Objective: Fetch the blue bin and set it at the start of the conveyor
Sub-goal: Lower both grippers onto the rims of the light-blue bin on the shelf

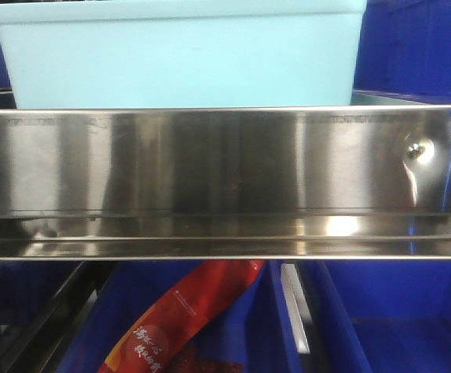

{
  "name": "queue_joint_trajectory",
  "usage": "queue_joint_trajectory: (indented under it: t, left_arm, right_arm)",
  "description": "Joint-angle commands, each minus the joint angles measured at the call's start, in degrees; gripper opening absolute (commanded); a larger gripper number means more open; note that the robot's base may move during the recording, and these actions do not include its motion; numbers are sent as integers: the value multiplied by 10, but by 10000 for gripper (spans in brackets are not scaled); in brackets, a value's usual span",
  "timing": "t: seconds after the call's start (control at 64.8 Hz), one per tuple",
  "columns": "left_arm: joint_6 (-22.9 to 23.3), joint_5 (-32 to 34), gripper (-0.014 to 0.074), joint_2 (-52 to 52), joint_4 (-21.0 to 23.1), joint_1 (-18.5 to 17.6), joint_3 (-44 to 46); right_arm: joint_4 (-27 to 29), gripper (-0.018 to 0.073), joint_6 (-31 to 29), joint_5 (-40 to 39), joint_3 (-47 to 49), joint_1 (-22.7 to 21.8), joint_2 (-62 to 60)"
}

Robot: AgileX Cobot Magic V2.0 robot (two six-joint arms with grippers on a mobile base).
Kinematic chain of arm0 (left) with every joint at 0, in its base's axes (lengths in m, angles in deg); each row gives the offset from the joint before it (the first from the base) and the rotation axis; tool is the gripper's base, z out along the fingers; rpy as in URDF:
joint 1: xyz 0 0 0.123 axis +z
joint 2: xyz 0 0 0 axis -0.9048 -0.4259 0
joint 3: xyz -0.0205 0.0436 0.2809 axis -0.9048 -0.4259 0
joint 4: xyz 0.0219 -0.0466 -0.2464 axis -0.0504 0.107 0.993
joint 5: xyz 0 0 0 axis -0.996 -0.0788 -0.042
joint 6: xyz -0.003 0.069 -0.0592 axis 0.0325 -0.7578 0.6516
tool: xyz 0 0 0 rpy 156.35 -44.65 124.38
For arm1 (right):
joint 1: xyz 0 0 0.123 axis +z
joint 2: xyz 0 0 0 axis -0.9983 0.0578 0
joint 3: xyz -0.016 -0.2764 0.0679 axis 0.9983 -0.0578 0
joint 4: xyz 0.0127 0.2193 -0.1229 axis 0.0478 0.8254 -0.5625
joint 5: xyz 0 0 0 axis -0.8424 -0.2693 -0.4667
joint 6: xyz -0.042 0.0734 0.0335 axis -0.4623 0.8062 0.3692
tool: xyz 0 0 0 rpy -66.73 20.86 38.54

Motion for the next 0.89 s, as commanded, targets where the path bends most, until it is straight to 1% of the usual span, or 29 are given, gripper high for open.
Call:
queue_joint_trajectory:
  t: [0.0,0.201,0.262,0.324,0.37,0.432,0.478,0.509,0.54,0.586,0.617,0.632,0.648,0.663,0.679,0.71,0.725,0.771,0.802,0.833,0.879]
  left_arm:
    - [0,15,-111,2,3,3,2]
    - [0,36,-111,2,3,3,2]
    - [0,55,-111,2,4,3,2]
    - [0,89,-111,2,5,3,2]
    - [0,97,-111,2,2,3,2]
    - [0,78,-111,2,-9,3,37]
    - [0,49,-104,2,-26,3,68]
    - [0,26,-87,2,-44,3,92]
    - [0,-2,-53,2,-57,3,121]
    - [0,-32,6,-12,-74,3,156]
    - [0,-51,55,-23,-82,3,179]
    - [0,-65,95,-29,-83,3,191]
    - [0,-69,110,-36,-83,3,202]
    - [0,-82,154,-46,-83,3,218]
    - [0,-90,185,-53,-83,3,228]
    - [0,-106,260,-71,-83,3,252]
    - [0,-112,302,-83,-83,3,265]
    - [0,-121,376,-107,-82,3,289]
    - [0,-123,423,-122,-82,3,302]
    - [0,-123,450,-140,-82,3,315]
    - [0,-123,475,-162,-82,3,330]
  right_arm:
    - [3,-162,-5,-24,1,2,-2]
    - [3,-162,-5,-26,1,2,-2]
    - [7,-162,-5,-30,1,2,-2]
    - [18,-162,-5,-29,1,2,-2]
    - [18,-162,-5,-27,20,2,-2]
    - [18,-162,-5,13,67,2,-2]
    - [18,-158,-5,65,107,2,-2]
    - [18,-137,-5,111,134,2,-2]
    - [18,-103,-5,142,166,2,2]
    - [18,-26,-5,179,203,2,18]
    - [18,60,-5,203,225,2,31]
    - [18,99,-5,209,235,2,37]
    - [18,139,-5,214,248,2,47]
    - [18,179,-5,218,257,2,54]
    - [18,221,-5,219,264,2,62]
    - [18,337,-5,217,283,2,84]
    - [18,372,-5,216,289,2,91]
    - [18,482,-5,215,304,2,112]
    - [17,533,-5,217,311,2,125]
    - [16,578,-5,214,318,2,142]
    - [16,567,-5,213,329,4,165]
